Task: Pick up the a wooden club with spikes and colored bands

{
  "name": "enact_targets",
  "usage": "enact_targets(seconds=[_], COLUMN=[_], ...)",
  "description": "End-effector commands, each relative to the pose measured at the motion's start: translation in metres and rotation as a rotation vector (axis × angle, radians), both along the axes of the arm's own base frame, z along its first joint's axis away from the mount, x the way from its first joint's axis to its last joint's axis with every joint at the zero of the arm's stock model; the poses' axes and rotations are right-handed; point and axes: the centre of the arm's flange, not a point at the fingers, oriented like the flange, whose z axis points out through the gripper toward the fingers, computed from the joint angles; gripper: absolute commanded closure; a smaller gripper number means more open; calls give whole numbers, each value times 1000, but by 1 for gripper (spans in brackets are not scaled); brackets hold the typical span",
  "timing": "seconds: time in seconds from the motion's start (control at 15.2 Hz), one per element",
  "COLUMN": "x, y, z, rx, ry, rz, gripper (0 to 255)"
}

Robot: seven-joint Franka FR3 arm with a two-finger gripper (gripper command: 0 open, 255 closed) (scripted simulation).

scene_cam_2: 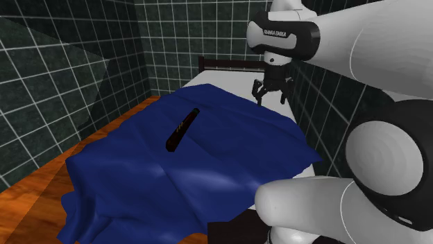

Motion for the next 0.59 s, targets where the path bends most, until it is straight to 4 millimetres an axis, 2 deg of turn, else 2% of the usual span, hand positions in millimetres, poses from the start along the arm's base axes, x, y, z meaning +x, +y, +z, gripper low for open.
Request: enact_targets(seconds=[0.0, 0.53], x=[0, 56], y=[0, 89], z=[0, -34], rx=[0, -10], ry=[0, 35], rz=[0, -61], gripper=[0, 0])
